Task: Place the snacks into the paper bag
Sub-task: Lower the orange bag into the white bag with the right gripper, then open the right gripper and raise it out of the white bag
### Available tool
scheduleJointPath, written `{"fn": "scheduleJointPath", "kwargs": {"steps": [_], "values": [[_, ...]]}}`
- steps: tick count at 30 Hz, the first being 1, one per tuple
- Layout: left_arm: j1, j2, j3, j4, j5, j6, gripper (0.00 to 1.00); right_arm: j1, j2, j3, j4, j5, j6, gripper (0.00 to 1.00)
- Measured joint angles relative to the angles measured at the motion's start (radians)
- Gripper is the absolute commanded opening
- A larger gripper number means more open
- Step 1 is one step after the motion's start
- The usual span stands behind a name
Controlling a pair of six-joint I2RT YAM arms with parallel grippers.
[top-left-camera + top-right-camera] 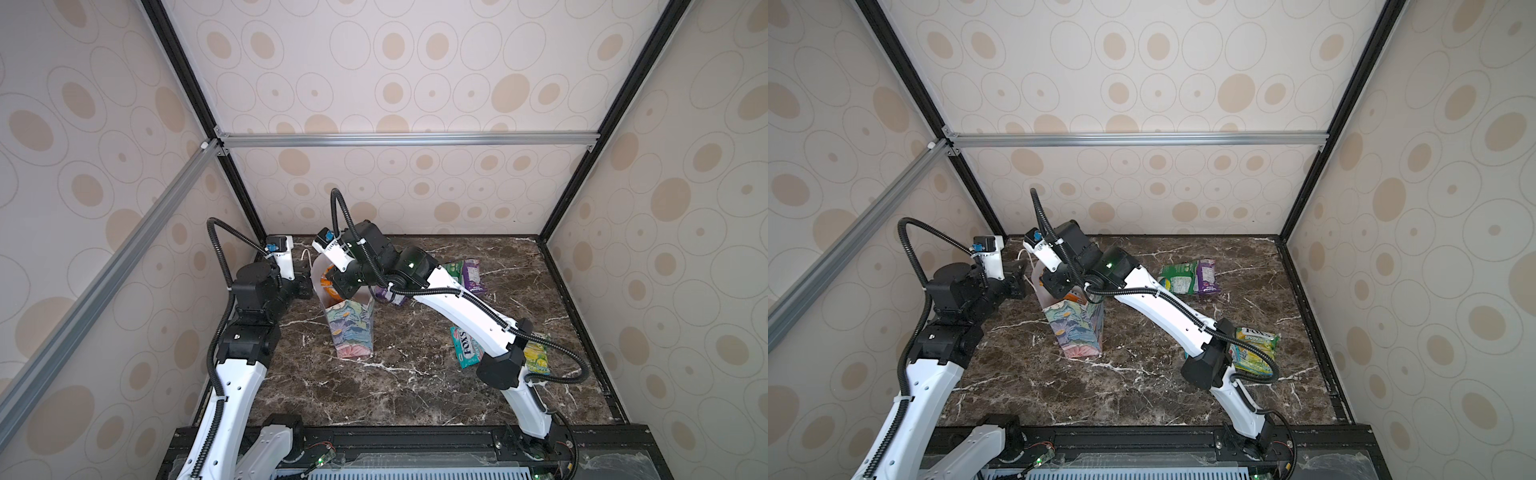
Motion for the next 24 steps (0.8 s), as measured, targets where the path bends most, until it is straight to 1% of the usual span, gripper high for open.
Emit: {"fn": "scheduleJointPath", "kwargs": {"steps": [5,6,8,10,12,15,17,24], "values": [[0.0,0.0,0.0,0.0,0.0,0.0,0.04,0.016,0.008,0.0,-0.05,0.0,-0.027,0.0],[0.0,0.0,0.0,0.0,0.0,0.0,0.04,0.019,0.008,0.0,-0.059,0.0,-0.031,0.02],[0.0,0.0,0.0,0.0,0.0,0.0,0.04,0.024,0.008,0.002,-0.071,0.0,-0.041,0.1],[0.0,0.0,0.0,0.0,0.0,0.0,0.04,0.028,0.008,0.003,-0.08,-0.003,-0.053,0.1],[0.0,0.0,0.0,0.0,0.0,0.0,0.04,0.031,0.008,0.004,-0.087,-0.003,-0.059,0.14],[0.0,0.0,0.0,0.0,0.0,0.0,0.04,0.031,0.008,0.008,-0.092,-0.003,-0.07,0.14],[0.0,0.0,0.0,0.0,0.0,0.0,0.04,0.031,0.008,0.008,-0.094,-0.003,-0.071,0.17],[0.0,0.0,0.0,0.0,0.0,0.0,0.04,0.031,0.008,0.008,-0.092,0.002,-0.079,0.18]]}}
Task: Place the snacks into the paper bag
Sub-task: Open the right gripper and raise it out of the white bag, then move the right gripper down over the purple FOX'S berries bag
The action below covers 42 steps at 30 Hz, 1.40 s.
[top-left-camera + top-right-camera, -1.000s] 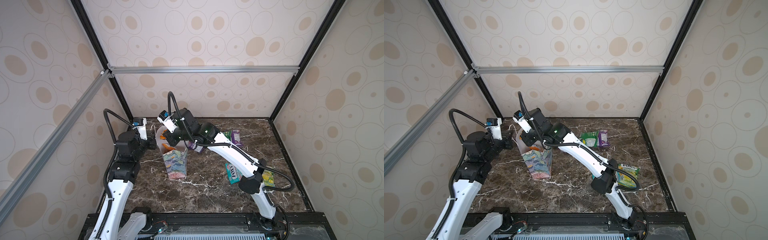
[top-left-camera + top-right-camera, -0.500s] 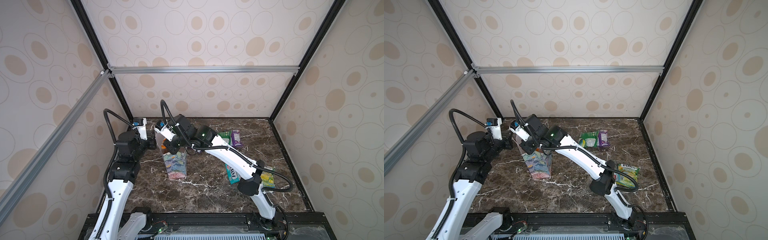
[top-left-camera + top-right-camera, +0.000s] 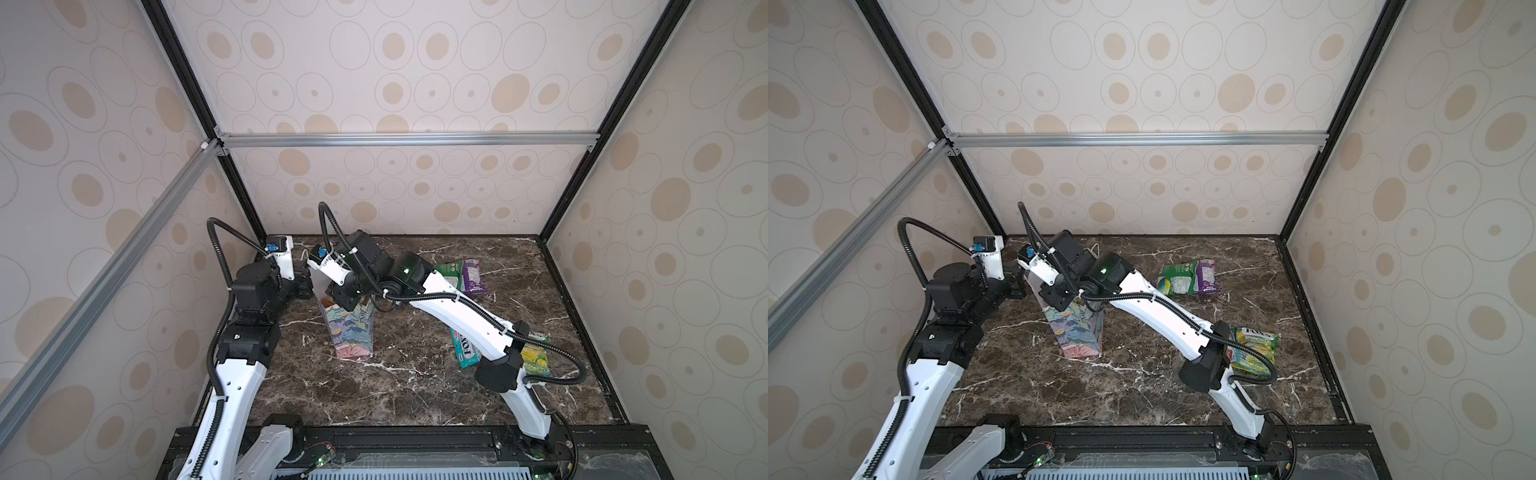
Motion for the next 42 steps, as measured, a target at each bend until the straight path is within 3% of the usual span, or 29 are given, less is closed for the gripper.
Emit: {"fn": "scheduleJointPath", "kwargs": {"steps": [4,13,19,23,31,42], "values": [[0.0,0.0,0.0,0.0,0.0,0.0,0.04,0.0,0.0,0.0,0.0,0.006,0.0,0.19],[0.0,0.0,0.0,0.0,-0.002,0.0,0.05,0.006,-0.021,0.0,0.006,0.028,0.013,0.39],[0.0,0.0,0.0,0.0,-0.007,0.0,0.05,0.01,-0.14,-0.04,0.027,0.14,0.032,0.54],[0.0,0.0,0.0,0.0,-0.008,0.0,0.05,0.01,-0.265,-0.131,0.067,0.221,0.046,0.55],[0.0,0.0,0.0,0.0,-0.008,0.0,0.05,0.01,-0.515,-0.502,0.29,0.269,0.065,0.58],[0.0,0.0,0.0,0.0,-0.008,0.0,0.05,0.008,-0.621,-0.717,0.455,0.315,0.069,0.58]]}}
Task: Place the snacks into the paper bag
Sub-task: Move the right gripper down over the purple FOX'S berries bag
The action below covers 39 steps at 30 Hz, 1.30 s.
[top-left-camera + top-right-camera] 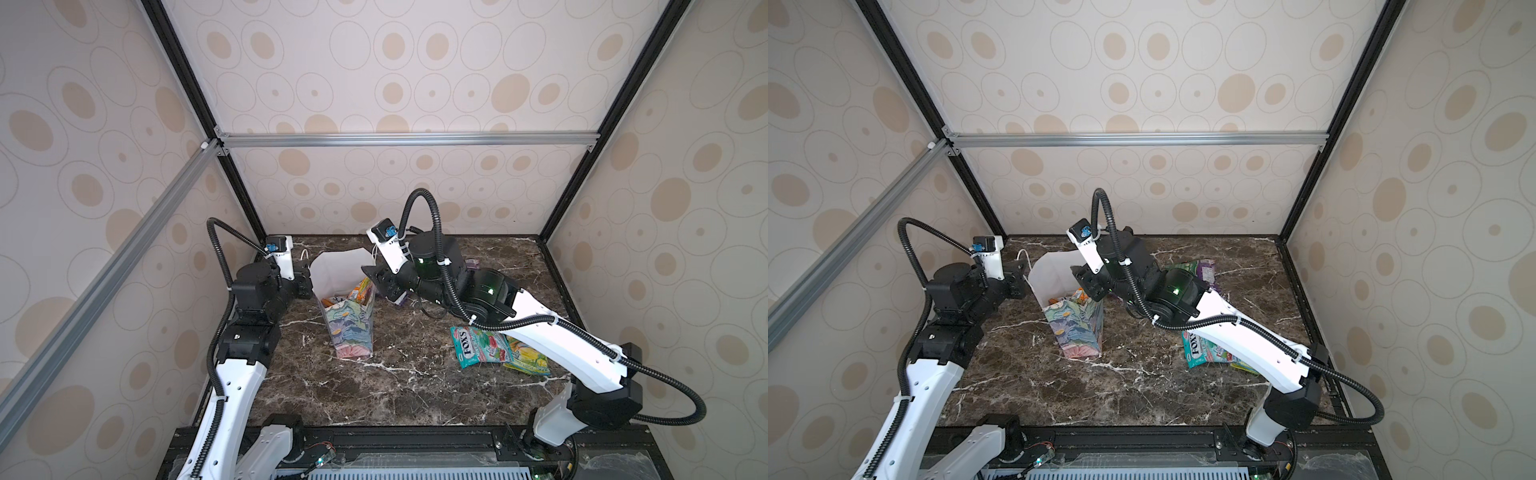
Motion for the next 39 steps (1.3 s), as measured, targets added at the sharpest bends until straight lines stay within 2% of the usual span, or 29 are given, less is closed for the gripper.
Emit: {"fn": "scheduleJointPath", "kwargs": {"steps": [6,14,19,23,27,33,39], "values": [[0.0,-0.003,-0.003,0.0,-0.018,0.0,0.05,-0.026,-0.104,-0.145,0.037,-0.019,0.03,0.59],[0.0,-0.002,-0.004,0.0,-0.027,0.0,0.05,-0.272,-0.331,-0.506,0.122,-0.138,0.188,0.59],[0.0,-0.002,-0.004,0.0,-0.04,0.0,0.05,-0.367,-0.393,-0.74,0.159,-0.198,0.274,0.59],[0.0,-0.002,-0.004,0.0,-0.039,0.0,0.05,-0.407,-0.395,-0.876,0.193,-0.24,0.329,0.59],[0.0,-0.002,-0.004,0.0,-0.04,0.0,0.05,-0.416,-0.391,-0.946,0.248,-0.267,0.357,0.59],[0.0,-0.002,-0.004,0.0,-0.043,0.0,0.04,-0.421,-0.303,-0.973,0.368,-0.303,0.399,0.6],[0.0,-0.002,-0.004,0.0,-0.042,0.0,0.05,-0.422,-0.222,-0.973,0.407,-0.333,0.423,0.61]]}}
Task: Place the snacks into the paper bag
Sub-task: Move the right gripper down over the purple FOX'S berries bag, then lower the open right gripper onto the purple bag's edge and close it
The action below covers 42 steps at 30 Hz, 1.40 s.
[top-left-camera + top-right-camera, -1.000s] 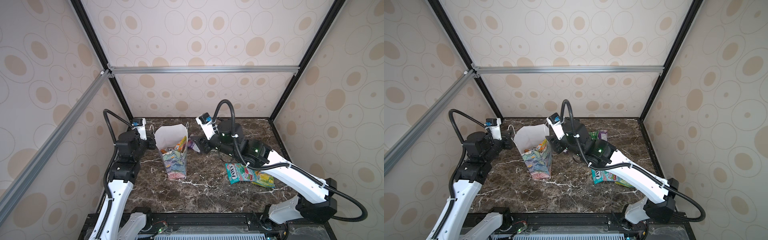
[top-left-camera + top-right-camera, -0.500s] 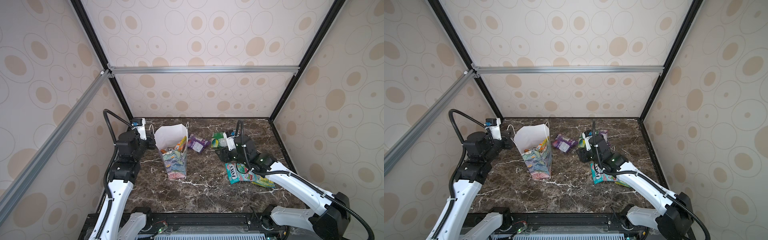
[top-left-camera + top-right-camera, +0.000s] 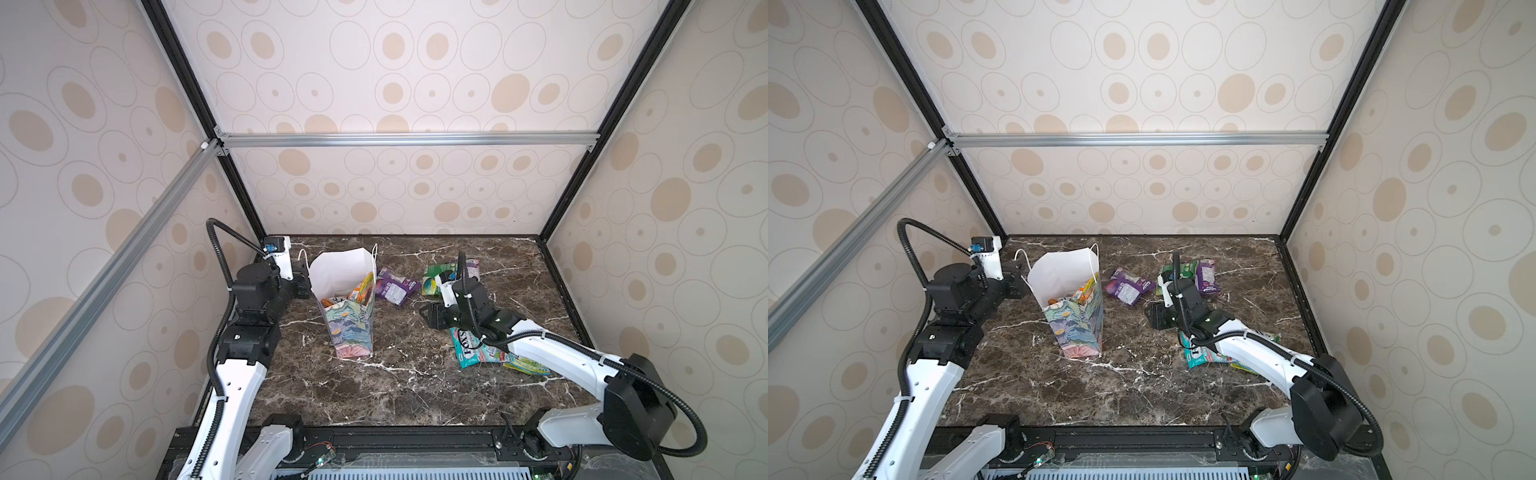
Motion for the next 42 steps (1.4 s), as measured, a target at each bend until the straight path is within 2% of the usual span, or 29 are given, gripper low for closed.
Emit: {"fn": "scheduleJointPath", "kwargs": {"steps": [9,18,29,42], "values": [[0.0,0.0,0.0,0.0,0.01,0.0,0.05,-0.01,0.053,-0.011,0.084,-0.044,0.034,0.61],[0.0,-0.002,0.0,0.0,0.016,0.0,0.05,-0.035,0.249,-0.011,0.191,-0.106,0.075,0.6],[0.0,-0.003,0.0,0.0,0.018,0.0,0.05,-0.059,0.449,0.091,0.303,-0.183,0.121,0.59],[0.0,-0.003,0.0,0.0,0.018,0.0,0.05,-0.071,0.56,0.165,0.376,-0.232,0.181,0.58]]}}
